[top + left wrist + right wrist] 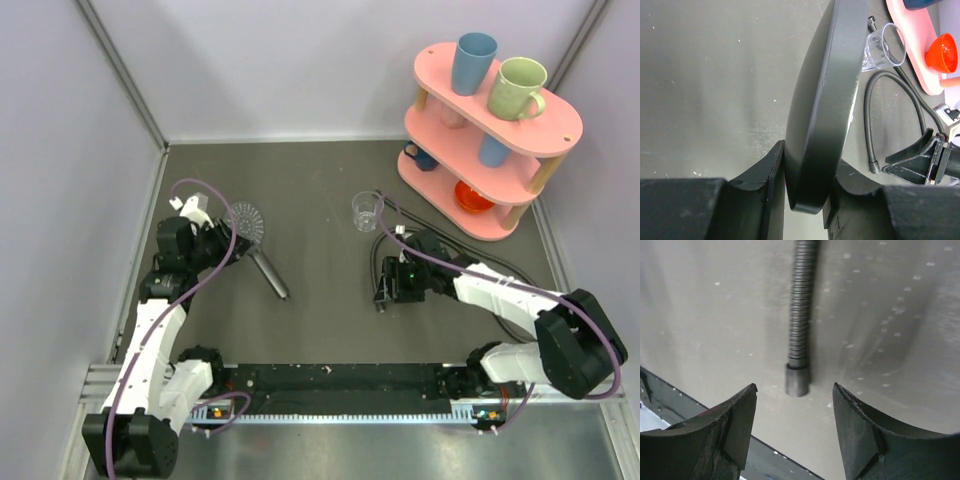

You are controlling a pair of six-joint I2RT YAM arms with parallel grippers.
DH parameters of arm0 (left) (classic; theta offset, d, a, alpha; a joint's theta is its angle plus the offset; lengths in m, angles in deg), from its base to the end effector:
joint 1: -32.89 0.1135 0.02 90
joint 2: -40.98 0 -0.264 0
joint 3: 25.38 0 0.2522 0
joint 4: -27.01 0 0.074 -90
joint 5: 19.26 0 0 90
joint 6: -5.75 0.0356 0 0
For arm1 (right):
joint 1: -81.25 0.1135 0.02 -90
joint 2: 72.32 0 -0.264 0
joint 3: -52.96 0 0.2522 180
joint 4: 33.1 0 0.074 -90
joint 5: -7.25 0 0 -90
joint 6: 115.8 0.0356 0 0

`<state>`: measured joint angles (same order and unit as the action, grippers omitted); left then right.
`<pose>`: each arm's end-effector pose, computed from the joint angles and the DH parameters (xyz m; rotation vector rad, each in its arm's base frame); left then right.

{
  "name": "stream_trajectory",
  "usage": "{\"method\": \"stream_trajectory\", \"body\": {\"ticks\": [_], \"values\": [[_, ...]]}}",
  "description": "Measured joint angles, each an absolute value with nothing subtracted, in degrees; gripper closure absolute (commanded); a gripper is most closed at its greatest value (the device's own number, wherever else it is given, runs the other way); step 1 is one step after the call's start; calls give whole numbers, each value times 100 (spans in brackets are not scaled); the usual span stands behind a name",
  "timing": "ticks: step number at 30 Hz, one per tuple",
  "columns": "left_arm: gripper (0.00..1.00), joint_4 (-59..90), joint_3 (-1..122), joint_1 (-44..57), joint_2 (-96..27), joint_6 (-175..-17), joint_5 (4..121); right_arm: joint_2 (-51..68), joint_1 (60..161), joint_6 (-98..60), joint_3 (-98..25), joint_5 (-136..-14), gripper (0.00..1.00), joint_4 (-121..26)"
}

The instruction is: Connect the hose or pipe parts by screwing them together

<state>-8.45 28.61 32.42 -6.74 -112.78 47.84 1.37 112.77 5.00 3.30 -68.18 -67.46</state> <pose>0.1862 -0.0154 0.2843 -0.2672 2.0999 -0.7210 0.1940 0.1295 0.1718 -0.1153 2.7140 0.6946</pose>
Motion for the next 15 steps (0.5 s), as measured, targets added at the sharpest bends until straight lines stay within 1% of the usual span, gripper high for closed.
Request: {"method": "stream_trajectory", "body": {"ticks": [9, 15], "values": [[100, -847, 2839, 3242, -718, -11267, 4767, 85, 12174, 1305, 467, -6969, 38, -6139], [100, -924, 2839, 3242, -716, -11239, 4799, 550, 12615, 1626, 456, -7061, 38, -5697]]}}
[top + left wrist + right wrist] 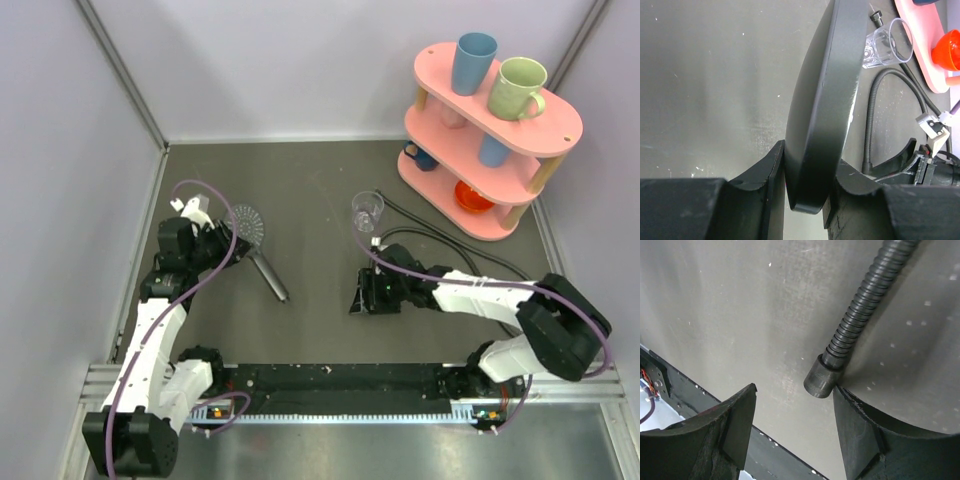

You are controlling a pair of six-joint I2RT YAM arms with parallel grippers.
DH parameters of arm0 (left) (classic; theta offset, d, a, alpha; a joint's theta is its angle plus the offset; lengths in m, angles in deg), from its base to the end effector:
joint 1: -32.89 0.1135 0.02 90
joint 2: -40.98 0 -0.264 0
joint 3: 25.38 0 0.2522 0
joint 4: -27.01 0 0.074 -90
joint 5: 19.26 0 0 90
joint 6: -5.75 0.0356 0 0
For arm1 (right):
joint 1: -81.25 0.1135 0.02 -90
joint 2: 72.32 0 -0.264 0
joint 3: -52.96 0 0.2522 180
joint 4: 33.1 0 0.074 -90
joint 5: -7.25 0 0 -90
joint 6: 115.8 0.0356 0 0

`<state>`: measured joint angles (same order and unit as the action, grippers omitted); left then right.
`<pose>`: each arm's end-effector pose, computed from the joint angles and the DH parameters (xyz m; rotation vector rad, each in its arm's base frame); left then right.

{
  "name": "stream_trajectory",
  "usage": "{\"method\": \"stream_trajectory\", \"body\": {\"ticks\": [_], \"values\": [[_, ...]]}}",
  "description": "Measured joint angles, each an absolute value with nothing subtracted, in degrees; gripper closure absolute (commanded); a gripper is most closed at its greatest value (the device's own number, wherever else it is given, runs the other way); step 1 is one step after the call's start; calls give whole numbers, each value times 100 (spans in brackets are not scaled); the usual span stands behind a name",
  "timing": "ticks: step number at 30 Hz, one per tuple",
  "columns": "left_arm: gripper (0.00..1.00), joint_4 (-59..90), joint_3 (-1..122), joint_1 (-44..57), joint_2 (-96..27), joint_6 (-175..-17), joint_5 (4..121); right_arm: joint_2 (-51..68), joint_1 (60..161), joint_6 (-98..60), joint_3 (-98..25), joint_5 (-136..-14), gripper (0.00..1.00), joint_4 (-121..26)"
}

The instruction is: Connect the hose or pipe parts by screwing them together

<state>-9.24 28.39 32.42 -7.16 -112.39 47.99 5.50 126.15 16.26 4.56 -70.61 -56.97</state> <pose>0.1866 -0.0153 0.2804 -0.2717 2.1233 -0.7142 0.1711 0.1811 0.1604 -0.1621 2.6960 0.8245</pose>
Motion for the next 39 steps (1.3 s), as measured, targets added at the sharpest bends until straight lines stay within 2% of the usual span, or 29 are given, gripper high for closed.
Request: {"method": "stream_trajectory", "body": {"ticks": [9, 14, 17, 22, 25, 34, 39], "values": [[100, -1004, 2835, 3264, -714, -11247, 4996, 1956, 13349, 1775, -424, -6962, 39, -4639], [100, -1057, 2837, 3640, -716, -11328, 5003, 2998, 13612, 1486, -1410, -6724, 38, -4145], [100, -1081, 2837, 3948, -716, -11488, 4989, 3066, 13664, 1047, -1627, -6508, 36, -4126], [100, -834, 2817, 4385, -797, -11977, 4863, 2697, 13596, -433, -1554, -6440, 32, -4128], [100, -569, 2756, 4422, -937, -12172, 4767, 2491, 13415, -1504, -1552, -6256, 32, -4215], [100, -471, 2529, 4422, -1083, -12185, 4563, 2443, 12449, -5281, -1686, -4694, 34, -5232], [100, -478, 2500, 4425, -1083, -12135, 4467, 2518, 12379, -6525, -1797, -4475, 36, -5745]]}}
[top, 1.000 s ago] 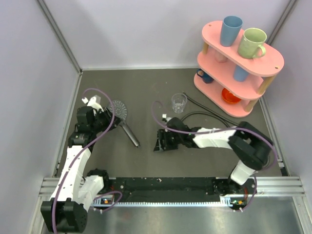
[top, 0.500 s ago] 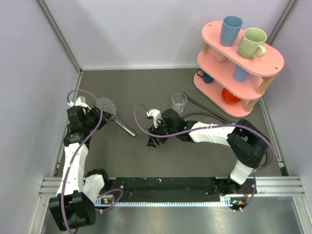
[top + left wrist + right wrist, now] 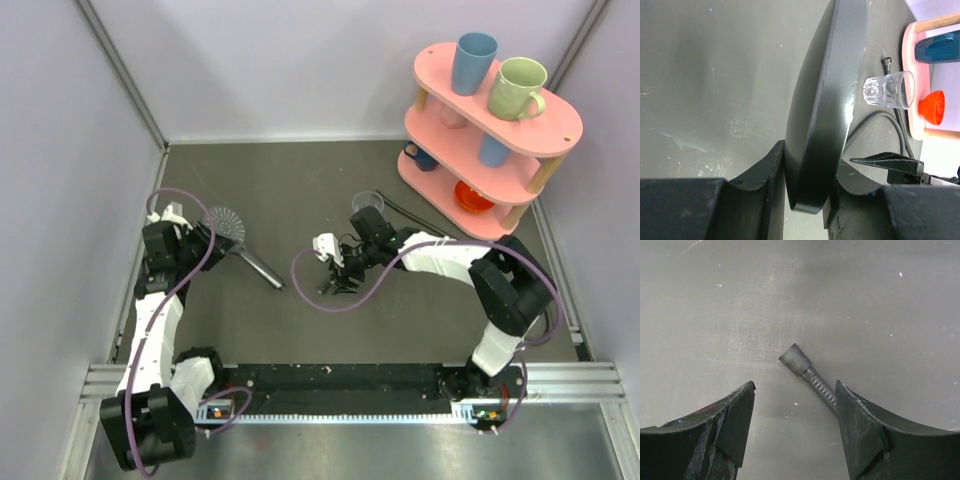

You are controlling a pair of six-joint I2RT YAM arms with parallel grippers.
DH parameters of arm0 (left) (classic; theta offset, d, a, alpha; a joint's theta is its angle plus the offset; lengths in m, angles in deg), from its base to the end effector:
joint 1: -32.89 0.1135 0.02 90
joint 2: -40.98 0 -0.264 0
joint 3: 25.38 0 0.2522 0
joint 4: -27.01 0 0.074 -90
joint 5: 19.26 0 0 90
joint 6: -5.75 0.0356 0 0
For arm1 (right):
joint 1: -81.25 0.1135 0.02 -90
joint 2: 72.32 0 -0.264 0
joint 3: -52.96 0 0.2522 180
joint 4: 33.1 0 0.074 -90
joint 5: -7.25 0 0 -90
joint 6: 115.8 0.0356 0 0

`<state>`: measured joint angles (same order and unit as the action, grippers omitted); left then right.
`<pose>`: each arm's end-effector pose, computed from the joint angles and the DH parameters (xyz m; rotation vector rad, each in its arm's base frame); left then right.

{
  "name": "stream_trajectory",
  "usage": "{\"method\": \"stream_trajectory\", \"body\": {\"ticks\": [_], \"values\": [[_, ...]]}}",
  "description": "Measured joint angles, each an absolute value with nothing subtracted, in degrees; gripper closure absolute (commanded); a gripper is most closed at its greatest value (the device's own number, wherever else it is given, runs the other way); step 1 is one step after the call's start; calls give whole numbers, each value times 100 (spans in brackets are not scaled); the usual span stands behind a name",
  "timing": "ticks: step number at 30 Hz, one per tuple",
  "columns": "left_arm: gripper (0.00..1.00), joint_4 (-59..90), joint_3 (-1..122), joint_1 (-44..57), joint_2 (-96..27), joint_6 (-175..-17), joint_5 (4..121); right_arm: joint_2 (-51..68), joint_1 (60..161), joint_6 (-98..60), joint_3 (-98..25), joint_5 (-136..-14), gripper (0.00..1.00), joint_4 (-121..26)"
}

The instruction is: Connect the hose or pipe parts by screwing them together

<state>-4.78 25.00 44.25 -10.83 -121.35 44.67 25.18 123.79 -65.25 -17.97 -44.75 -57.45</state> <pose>0.1968 0.0236 0.2566 -0.6402 2.0814 -0.7478 0.2389 0.2490 0.1832 -1.7629 1.5894 0.8335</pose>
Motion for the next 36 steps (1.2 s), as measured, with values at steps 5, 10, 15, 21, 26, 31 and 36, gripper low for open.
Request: {"method": "stream_trajectory", "body": {"ticks": [5, 10, 15, 21, 26, 31, 36], "values": [[100, -478, 2441, 4427, -1083, -12074, 4419, 2907, 12375, -7043, -2123, -4383, 40, -5855], [100, -475, 2422, 4427, -1083, -12030, 4343, 3095, 12375, -7381, -2134, -4512, 42, -5911], [100, -390, 2371, 4427, -1083, -12071, 4222, 3140, 12407, -7547, -2134, -4654, 43, -5833], [100, -259, 2304, 4429, -1129, -12227, 3984, 3331, 12598, -7731, -2134, -4949, 49, -5662], [100, -235, 2275, 4440, -1133, -12270, 3934, 3350, 12683, -7867, -2136, -4980, 67, -5636], [100, -204, 2271, 4453, -1146, -12327, 3886, 3381, 12827, -7980, -2175, -5085, 85, -5660], [100, -169, 2253, 4460, -1240, -12340, 3792, 3390, 13013, -7808, -2204, -5148, 94, -5636]]}}
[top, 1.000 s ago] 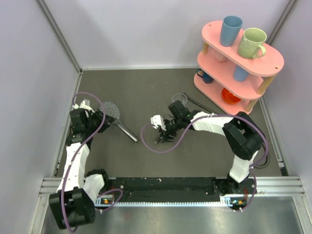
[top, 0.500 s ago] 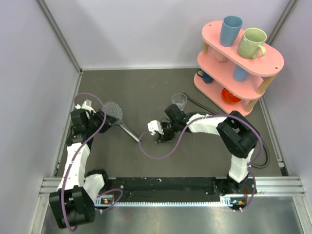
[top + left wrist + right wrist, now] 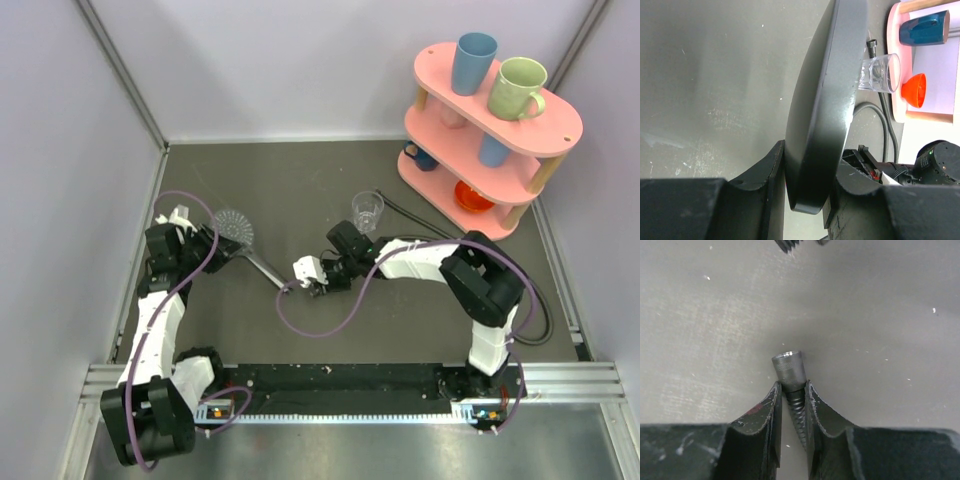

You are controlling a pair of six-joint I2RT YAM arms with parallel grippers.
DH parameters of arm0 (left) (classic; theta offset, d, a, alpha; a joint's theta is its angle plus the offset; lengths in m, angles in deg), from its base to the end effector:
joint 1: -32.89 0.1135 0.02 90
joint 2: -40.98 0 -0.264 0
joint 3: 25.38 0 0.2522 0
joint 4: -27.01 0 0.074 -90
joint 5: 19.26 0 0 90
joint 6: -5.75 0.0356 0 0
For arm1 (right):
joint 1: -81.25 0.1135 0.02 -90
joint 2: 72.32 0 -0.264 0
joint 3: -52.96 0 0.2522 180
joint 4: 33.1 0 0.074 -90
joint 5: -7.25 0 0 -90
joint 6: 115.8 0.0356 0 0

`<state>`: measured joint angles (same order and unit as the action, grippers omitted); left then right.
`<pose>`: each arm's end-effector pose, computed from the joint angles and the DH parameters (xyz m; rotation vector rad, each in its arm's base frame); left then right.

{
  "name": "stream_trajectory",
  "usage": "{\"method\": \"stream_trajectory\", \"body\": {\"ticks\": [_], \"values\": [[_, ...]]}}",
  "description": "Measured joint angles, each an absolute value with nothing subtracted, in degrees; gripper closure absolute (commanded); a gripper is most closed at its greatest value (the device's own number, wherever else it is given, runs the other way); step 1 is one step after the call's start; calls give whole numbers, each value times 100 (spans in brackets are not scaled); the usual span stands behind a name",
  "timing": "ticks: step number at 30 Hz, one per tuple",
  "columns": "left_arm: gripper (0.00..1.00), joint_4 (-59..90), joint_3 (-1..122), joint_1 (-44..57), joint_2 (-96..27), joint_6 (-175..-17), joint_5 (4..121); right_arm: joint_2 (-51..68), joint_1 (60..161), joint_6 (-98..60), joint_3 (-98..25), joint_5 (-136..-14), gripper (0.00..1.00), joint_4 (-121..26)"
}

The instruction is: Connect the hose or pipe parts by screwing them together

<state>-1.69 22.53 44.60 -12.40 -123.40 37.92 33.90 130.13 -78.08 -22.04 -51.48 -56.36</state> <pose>0.1993 0.0216 0.2430 -0.6253 2.1027 -0.8925 0.2295 0.2910 0.1513 -2.0180 1.3764 0.6575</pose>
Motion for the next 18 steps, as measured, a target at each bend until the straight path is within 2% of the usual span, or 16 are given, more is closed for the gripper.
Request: {"method": "stream_trajectory", "body": {"ticks": [6, 10, 16, 18], "values": [[100, -176, 2251, 4460, -1243, -12338, 3853, 3381, 13262, -6411, -2145, -5437, 95, -5282], [100, -183, 2251, 4466, -1280, -12336, 4010, 3097, 13389, -5185, -1578, -5835, 97, -4578], [100, -196, 2242, 4479, -1293, -12334, 4222, 2804, 13446, -3602, -1065, -6186, 90, -3839], [100, -200, 2242, 4481, -1310, -12329, 4279, 2804, 13448, -3342, -953, -6259, 82, -3654]]}}
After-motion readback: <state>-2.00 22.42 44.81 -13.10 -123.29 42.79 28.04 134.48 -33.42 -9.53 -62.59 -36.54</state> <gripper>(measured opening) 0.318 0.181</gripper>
